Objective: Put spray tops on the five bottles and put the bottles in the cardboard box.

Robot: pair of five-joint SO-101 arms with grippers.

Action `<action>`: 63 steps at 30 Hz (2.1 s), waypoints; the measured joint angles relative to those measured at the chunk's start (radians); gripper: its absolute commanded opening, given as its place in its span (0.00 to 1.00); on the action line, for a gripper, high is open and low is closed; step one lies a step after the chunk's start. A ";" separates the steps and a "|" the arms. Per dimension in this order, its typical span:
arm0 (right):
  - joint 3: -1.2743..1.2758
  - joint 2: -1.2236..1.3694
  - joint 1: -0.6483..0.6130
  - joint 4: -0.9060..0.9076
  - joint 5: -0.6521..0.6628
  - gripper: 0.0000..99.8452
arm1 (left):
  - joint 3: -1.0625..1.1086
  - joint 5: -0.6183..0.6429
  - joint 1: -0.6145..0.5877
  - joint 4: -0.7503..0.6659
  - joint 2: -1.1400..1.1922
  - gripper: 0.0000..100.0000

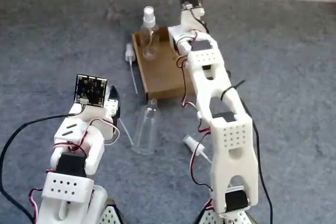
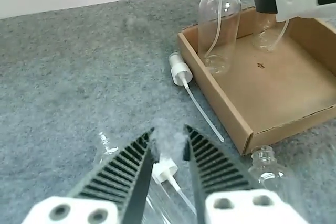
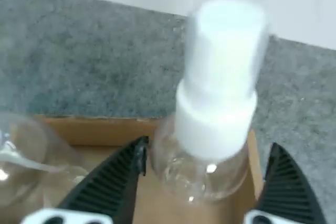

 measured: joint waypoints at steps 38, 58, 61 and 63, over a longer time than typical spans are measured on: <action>-0.971 -0.115 -0.071 1.247 0.002 0.13 | 0.000 0.000 -0.031 0.000 0.000 0.03; 0.783 -0.819 -0.499 0.743 -0.315 0.26 | 0.000 0.000 -0.031 0.000 0.000 0.03; 0.804 -0.783 -0.499 0.664 -0.384 0.26 | 0.000 0.000 -0.031 0.000 0.000 0.03; 0.804 -0.746 -0.499 0.628 -0.413 0.26 | 0.000 0.000 -0.031 0.000 0.000 0.03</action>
